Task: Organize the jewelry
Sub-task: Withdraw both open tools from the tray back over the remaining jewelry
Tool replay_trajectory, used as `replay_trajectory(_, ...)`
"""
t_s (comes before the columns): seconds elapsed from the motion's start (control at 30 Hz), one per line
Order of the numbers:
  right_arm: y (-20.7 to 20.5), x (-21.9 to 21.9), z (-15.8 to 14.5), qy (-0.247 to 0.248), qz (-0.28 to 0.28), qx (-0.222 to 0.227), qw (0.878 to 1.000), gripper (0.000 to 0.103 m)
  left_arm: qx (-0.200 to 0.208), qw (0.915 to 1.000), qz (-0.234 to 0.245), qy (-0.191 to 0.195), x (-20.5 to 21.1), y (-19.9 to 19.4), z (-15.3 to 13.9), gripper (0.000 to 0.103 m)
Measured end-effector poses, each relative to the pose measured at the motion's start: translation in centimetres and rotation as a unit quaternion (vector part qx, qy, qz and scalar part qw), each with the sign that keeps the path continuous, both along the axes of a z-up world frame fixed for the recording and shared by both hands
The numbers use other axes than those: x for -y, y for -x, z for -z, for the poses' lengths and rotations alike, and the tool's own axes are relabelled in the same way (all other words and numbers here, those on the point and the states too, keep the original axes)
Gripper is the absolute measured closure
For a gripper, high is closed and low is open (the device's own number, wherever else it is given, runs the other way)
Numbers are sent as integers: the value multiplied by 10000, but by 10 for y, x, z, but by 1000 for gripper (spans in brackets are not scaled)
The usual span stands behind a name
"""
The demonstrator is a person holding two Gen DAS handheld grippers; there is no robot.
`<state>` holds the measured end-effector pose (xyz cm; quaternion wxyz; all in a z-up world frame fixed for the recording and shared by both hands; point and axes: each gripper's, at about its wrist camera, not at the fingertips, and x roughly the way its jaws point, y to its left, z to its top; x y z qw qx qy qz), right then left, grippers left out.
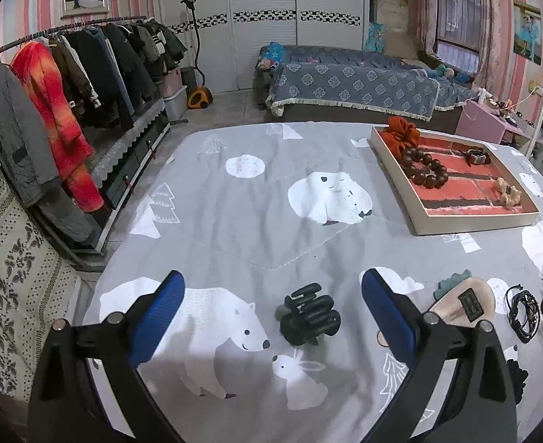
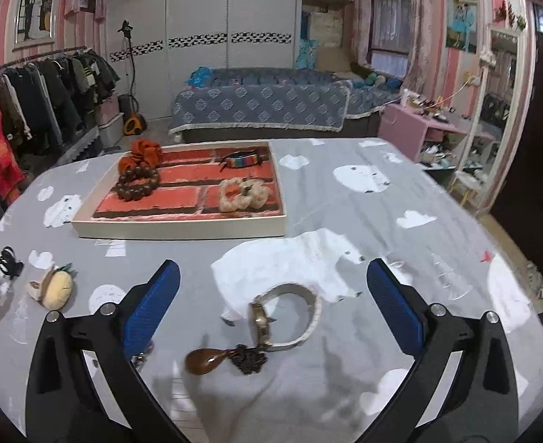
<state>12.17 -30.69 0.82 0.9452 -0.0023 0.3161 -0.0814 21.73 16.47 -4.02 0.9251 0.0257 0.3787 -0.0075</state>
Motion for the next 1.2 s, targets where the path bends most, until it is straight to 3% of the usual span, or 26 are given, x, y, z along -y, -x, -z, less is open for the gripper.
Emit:
replay_trajectory(0.43,4,23,13,-85,312,-121,9994,4,-44,9996,198,177,12,12,0,8)
replay_trajectory(0.63,7,27,22,-99,297,-169,9994,4,-131,9995,279,98,25,19,7,8)
replay_trajectory(1.2,19,32,40,-18,182,-233,9996,5,-255,9988,226,341,37,43,14,8)
